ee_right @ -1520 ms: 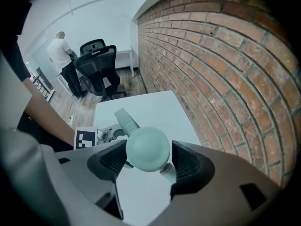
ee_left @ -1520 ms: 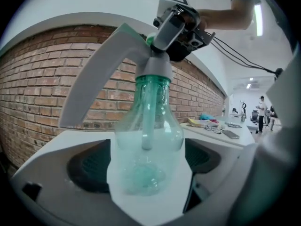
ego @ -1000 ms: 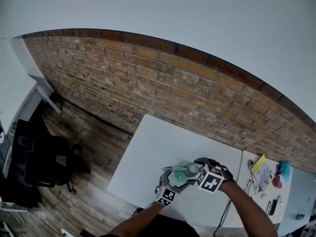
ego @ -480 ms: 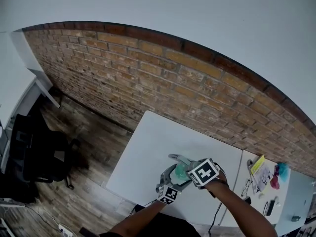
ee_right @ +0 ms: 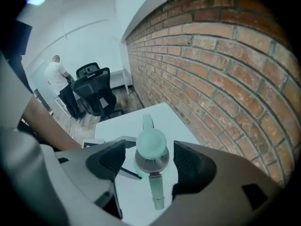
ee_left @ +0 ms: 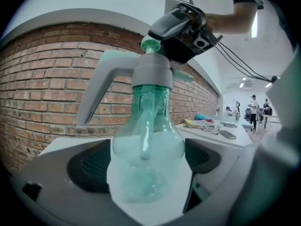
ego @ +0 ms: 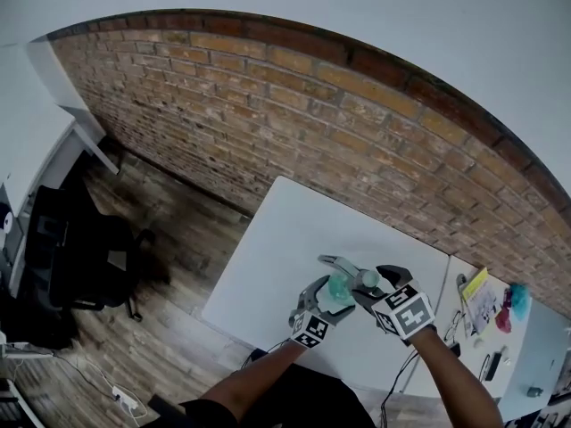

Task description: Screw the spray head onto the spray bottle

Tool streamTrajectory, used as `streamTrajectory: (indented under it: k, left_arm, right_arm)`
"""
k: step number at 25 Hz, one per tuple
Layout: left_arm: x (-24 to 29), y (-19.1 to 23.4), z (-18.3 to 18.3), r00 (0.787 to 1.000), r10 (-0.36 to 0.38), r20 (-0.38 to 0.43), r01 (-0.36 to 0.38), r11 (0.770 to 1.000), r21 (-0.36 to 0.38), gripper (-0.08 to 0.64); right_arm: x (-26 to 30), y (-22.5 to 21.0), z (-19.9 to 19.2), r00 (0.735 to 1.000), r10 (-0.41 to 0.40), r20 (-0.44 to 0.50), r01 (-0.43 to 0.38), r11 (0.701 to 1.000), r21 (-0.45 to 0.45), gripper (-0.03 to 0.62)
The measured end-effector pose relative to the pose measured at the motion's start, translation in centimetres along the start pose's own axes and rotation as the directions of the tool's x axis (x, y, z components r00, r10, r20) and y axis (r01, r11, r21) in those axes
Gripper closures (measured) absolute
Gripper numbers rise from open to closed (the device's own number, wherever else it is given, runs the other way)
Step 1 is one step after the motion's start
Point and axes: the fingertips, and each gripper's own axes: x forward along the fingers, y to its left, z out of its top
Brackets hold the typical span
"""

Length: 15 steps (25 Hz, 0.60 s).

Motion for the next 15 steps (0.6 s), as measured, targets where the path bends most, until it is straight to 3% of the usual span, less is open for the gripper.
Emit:
streamTrajectory:
  k: [4, 8, 12, 14, 15]
  left_arm:
    - [-0.3, 0.2, -0.4, 1.0, 0.001, -0.007, -0.001, 1.0, 0.002, 0.069]
    - [-0.3, 0.2, 0.5, 1.0, -0.005, 0.019, 0.005, 1.0, 0.0, 0.072]
    - [-0.4, 0.1, 1.3, 0.999, -0.019, 0.046, 0.019, 1.0, -0.009, 0.072]
    - [-0.1, 0.2, 1.8, 0.998, -0.028, 0.053, 0.028, 1.0, -0.004, 0.072]
    - [0.1, 0.2, 2.0, 0.998, -0.031, 0.055, 0.031, 1.0, -0.001, 0.072]
  right_arm:
    - [-2.4, -1.1, 1.2, 0.989, -0.063, 0.135, 0.078, 0.991, -0.112, 0.29]
    - [-3.7, -2.2, 1.2, 0.983, -0.09, 0.162, 0.138, 0.939, -0.316, 0.29]
    - [-4.2, -2.3, -0.2, 0.994, -0.054, 0.1, 0.099, 0.842, -0.531, 0.29]
    - [-4.1, -2.7, -0.9, 0.997, -0.051, 0.055, 0.074, 0.77, -0.633, 0.29]
    - [-4.0, -2.8, -1.4, 0.998, -0.056, 0.023, 0.056, 0.717, -0.694, 0.29]
